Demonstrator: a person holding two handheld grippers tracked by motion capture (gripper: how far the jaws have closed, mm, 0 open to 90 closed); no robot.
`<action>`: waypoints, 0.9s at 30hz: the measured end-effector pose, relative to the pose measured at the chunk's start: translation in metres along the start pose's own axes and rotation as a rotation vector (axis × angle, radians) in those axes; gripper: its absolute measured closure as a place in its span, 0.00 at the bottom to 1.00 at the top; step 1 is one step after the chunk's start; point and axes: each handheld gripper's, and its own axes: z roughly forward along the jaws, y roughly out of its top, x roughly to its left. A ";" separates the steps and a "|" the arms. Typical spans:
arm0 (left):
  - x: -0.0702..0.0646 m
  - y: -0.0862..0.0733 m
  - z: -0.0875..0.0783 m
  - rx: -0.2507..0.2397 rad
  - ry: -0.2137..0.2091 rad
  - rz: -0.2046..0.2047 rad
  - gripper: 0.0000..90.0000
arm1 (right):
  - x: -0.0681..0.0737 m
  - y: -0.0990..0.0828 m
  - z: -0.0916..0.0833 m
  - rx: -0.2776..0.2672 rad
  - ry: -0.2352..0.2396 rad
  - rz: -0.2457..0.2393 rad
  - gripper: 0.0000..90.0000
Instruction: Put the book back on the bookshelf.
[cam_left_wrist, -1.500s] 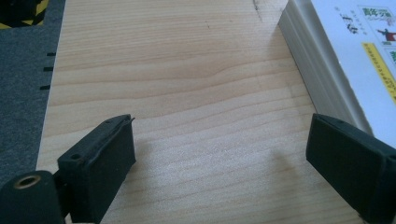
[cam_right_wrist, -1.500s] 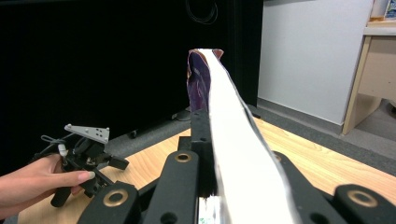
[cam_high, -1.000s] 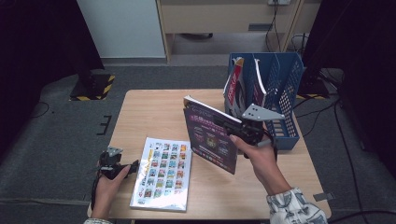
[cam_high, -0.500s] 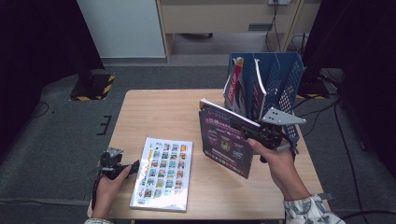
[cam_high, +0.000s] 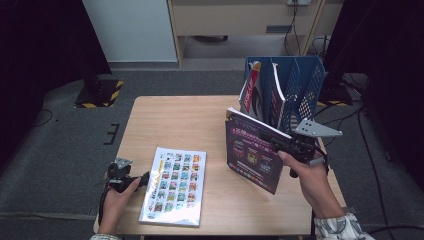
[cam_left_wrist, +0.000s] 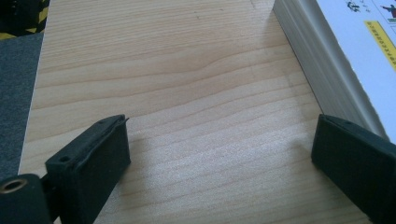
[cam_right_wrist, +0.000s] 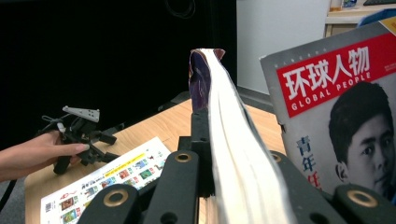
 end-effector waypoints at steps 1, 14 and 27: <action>0.000 0.000 0.000 -0.001 0.000 0.000 0.04 | -0.001 -0.001 -0.001 0.001 -0.001 -0.001 0.93; 0.000 0.000 0.000 -0.003 -0.002 0.003 0.04 | -0.012 -0.007 -0.023 0.000 -0.036 0.009 0.93; 0.000 0.000 0.000 -0.005 -0.003 0.004 0.04 | -0.022 -0.010 -0.043 -0.006 -0.070 0.022 0.93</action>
